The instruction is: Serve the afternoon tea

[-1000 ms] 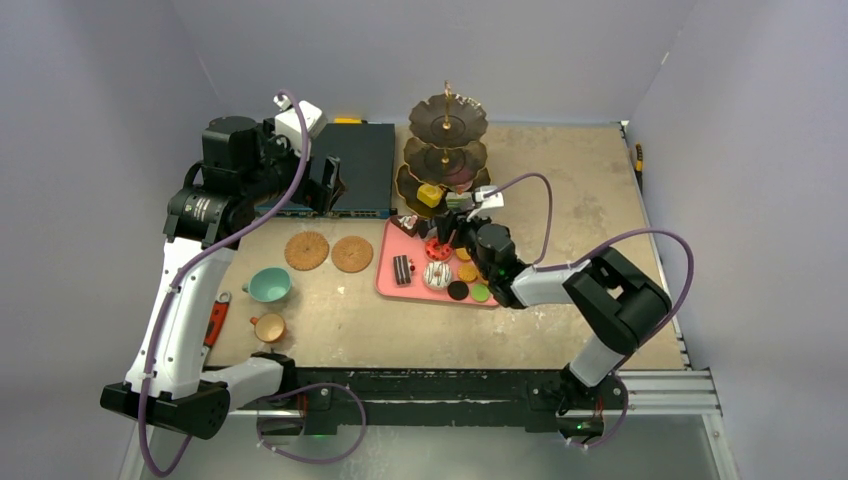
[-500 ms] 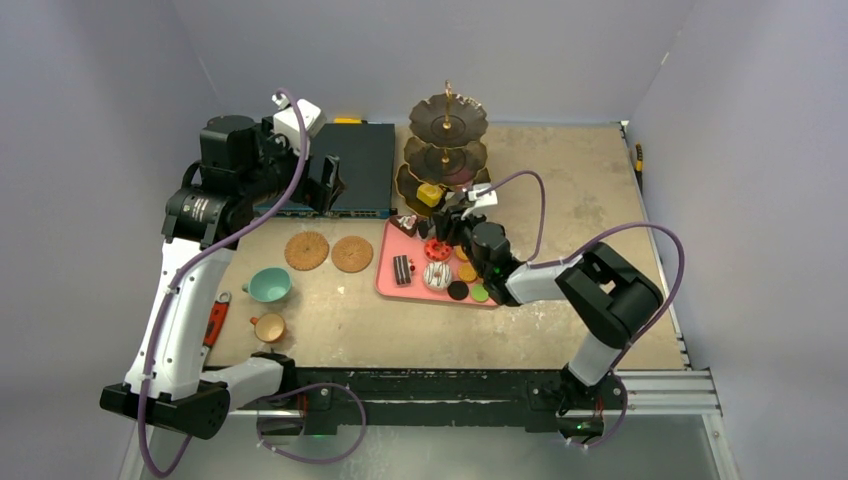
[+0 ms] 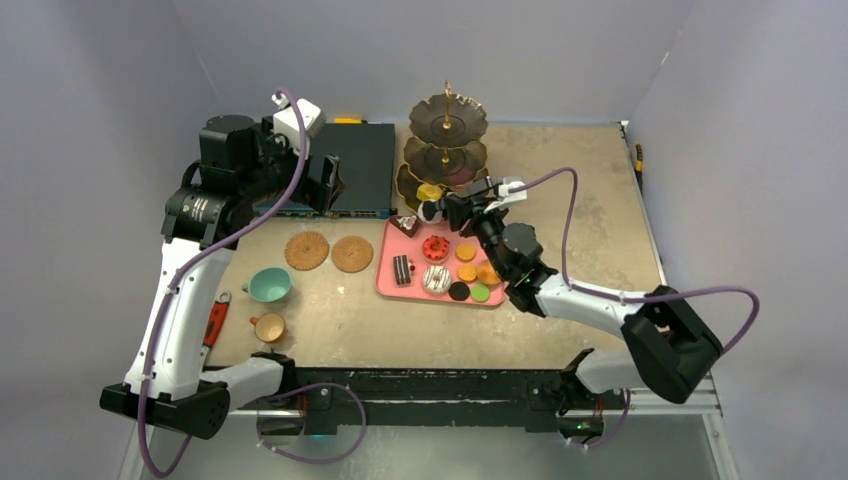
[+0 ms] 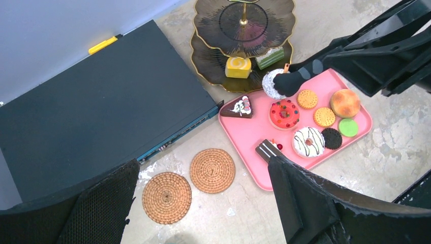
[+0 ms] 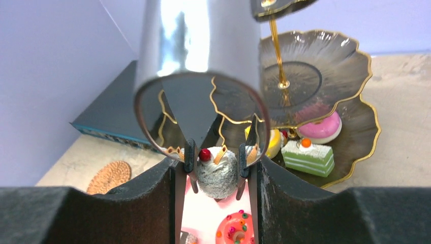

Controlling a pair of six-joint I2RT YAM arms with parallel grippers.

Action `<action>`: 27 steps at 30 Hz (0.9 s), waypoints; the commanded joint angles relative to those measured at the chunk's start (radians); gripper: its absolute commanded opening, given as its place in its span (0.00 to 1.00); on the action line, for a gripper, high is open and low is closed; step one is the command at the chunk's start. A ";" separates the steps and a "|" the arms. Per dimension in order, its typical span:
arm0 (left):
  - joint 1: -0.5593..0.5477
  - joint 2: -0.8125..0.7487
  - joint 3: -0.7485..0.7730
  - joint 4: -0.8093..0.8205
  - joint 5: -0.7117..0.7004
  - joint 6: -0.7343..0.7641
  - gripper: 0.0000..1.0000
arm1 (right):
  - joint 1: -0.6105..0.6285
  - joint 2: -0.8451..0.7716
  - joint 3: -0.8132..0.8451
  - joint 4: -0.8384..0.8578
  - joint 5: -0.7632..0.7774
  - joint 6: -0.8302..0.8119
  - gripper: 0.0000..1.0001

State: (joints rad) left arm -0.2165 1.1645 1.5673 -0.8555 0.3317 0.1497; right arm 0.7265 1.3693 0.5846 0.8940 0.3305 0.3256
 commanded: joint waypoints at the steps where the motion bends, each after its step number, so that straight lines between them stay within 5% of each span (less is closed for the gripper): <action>1: 0.005 -0.012 0.031 0.005 0.015 0.000 0.99 | -0.007 -0.079 0.024 -0.043 0.021 -0.008 0.32; 27: 0.004 -0.025 0.013 0.012 0.020 0.005 0.99 | -0.239 -0.059 0.168 -0.022 -0.051 -0.015 0.33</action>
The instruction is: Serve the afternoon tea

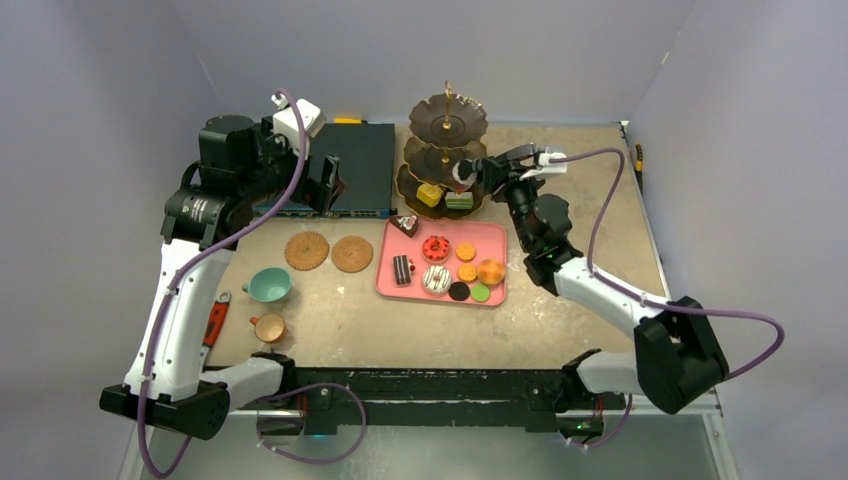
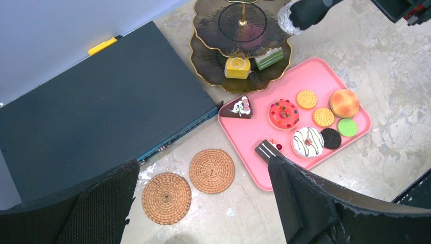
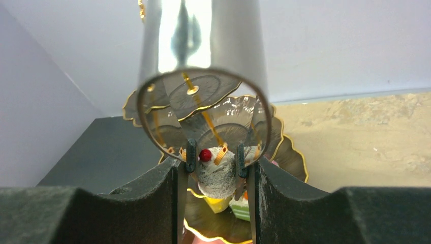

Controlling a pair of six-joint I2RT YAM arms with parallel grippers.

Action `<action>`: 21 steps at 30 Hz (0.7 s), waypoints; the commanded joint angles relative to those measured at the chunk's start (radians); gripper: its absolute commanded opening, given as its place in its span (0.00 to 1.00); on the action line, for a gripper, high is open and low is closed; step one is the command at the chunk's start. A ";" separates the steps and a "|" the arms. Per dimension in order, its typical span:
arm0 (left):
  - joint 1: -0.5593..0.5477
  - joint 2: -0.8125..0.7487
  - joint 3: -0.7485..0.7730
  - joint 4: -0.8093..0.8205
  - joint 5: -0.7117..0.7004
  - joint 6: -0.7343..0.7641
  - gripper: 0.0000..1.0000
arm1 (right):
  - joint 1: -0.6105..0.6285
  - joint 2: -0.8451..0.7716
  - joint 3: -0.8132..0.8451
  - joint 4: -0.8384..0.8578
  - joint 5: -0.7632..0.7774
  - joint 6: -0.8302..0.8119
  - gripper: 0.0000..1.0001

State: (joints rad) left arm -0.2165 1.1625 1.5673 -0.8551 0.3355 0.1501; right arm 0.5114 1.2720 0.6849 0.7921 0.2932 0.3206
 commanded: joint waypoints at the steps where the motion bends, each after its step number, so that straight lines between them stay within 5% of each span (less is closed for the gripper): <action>1: 0.004 -0.023 0.013 0.011 0.016 0.005 0.99 | -0.028 0.056 0.077 0.090 -0.014 -0.011 0.33; 13: 0.003 -0.017 0.004 0.012 0.028 0.007 0.99 | -0.039 0.227 0.176 0.151 -0.026 -0.034 0.35; 21: 0.004 -0.018 -0.004 0.013 0.028 0.015 0.99 | -0.039 0.213 0.172 0.173 -0.015 -0.086 0.53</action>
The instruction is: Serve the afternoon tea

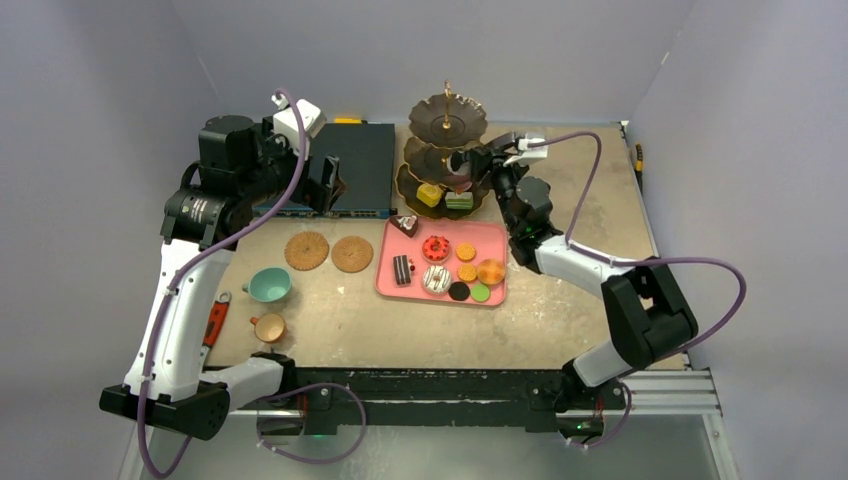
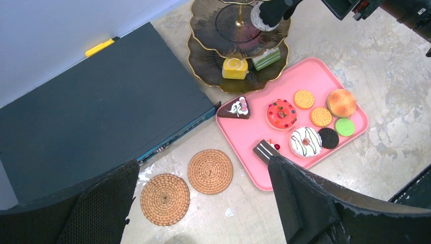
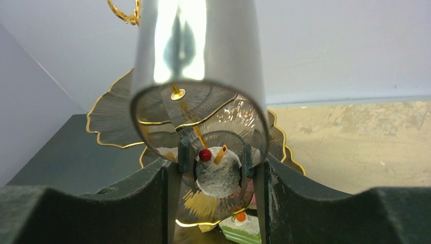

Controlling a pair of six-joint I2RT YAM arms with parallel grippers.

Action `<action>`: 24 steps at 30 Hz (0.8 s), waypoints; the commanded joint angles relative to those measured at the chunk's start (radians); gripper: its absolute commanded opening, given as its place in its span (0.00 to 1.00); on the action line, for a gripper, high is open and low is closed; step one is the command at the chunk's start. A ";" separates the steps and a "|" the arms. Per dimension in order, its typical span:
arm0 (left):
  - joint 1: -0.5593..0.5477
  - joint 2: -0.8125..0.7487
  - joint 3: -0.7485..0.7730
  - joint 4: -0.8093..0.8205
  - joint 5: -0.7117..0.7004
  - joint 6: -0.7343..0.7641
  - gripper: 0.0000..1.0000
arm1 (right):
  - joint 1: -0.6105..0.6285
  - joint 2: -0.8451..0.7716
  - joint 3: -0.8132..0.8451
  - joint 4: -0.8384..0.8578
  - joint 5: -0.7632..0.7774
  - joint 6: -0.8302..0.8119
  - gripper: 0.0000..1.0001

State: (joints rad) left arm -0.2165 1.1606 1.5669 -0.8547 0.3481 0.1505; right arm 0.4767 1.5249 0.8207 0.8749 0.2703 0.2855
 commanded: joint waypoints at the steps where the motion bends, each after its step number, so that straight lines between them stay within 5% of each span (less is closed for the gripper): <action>1: 0.004 -0.016 -0.004 0.012 0.014 0.016 0.99 | -0.004 -0.050 0.030 0.091 0.014 -0.053 0.55; 4: 0.005 -0.016 -0.005 0.012 0.014 0.018 0.99 | -0.004 -0.083 0.004 0.081 0.005 -0.048 0.62; 14: 0.004 -0.018 -0.001 0.011 0.014 0.016 0.99 | 0.010 -0.217 -0.122 0.013 -0.017 -0.014 0.61; 24: 0.003 -0.013 -0.001 0.012 0.016 0.012 0.99 | 0.203 -0.361 -0.283 -0.112 0.045 0.018 0.61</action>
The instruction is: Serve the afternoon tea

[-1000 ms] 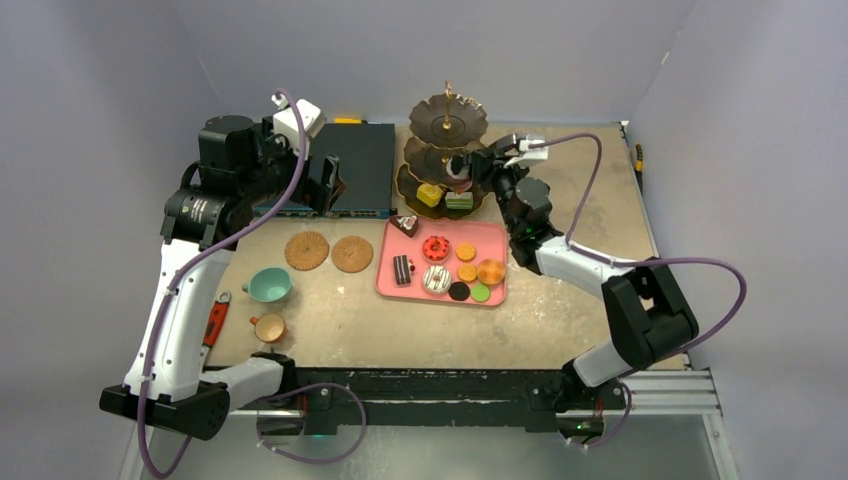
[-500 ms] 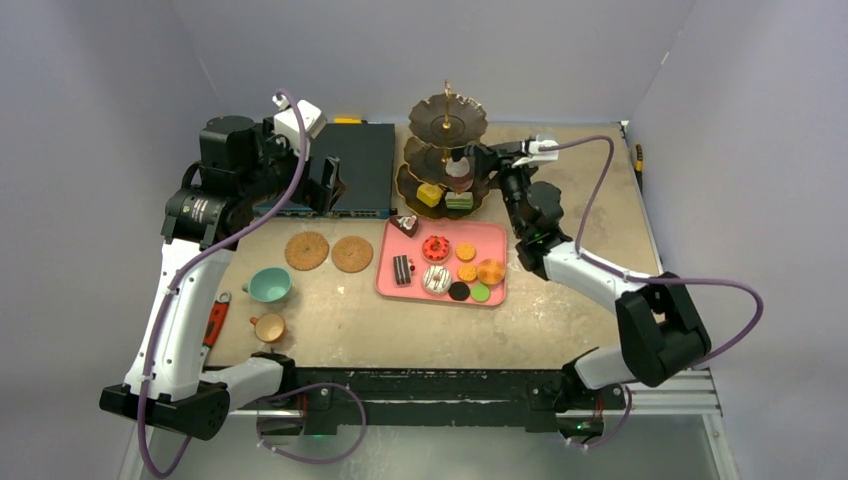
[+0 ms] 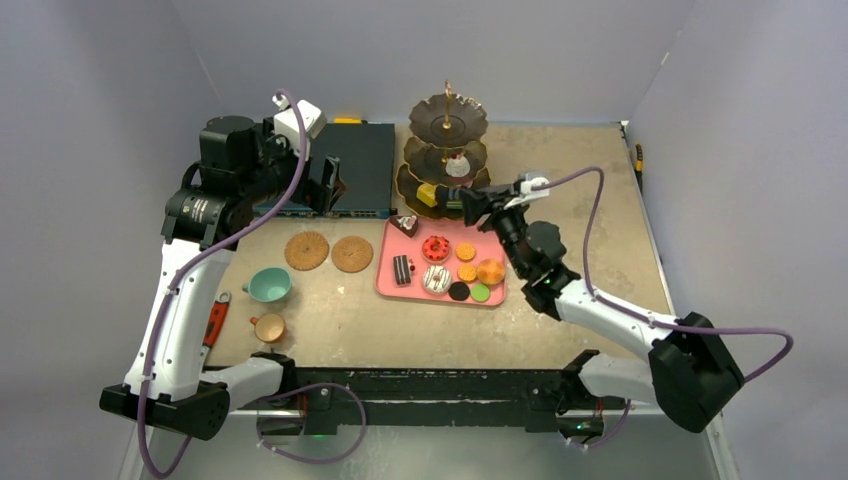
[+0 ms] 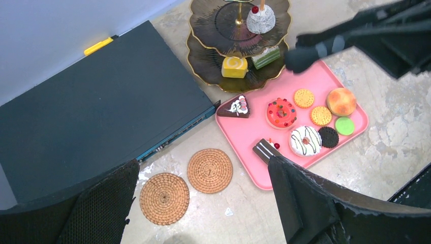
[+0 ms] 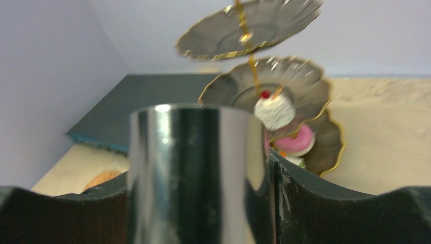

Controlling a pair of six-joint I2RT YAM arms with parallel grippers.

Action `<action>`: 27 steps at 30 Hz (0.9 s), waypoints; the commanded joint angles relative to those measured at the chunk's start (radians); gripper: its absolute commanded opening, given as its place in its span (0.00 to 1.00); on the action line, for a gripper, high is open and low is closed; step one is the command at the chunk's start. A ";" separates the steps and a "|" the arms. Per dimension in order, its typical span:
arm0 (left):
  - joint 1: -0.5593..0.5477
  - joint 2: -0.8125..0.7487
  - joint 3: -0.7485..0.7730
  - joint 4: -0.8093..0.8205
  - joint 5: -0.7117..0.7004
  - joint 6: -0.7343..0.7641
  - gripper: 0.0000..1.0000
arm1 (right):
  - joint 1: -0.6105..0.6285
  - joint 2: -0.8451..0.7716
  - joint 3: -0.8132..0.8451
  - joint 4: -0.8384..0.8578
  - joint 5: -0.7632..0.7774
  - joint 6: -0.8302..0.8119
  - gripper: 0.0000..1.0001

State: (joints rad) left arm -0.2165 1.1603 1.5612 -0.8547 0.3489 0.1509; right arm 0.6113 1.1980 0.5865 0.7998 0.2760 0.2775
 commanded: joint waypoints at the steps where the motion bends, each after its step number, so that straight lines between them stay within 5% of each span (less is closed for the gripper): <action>1: 0.004 -0.014 0.005 0.011 0.015 0.012 0.99 | 0.083 -0.036 -0.067 -0.038 0.045 0.036 0.61; 27: 0.004 -0.014 0.021 0.002 0.020 0.010 0.99 | 0.207 0.101 -0.099 -0.053 0.154 0.045 0.64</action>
State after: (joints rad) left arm -0.2165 1.1603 1.5612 -0.8551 0.3561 0.1505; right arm 0.8135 1.2671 0.4706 0.7048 0.3985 0.3206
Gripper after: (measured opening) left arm 0.993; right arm 0.633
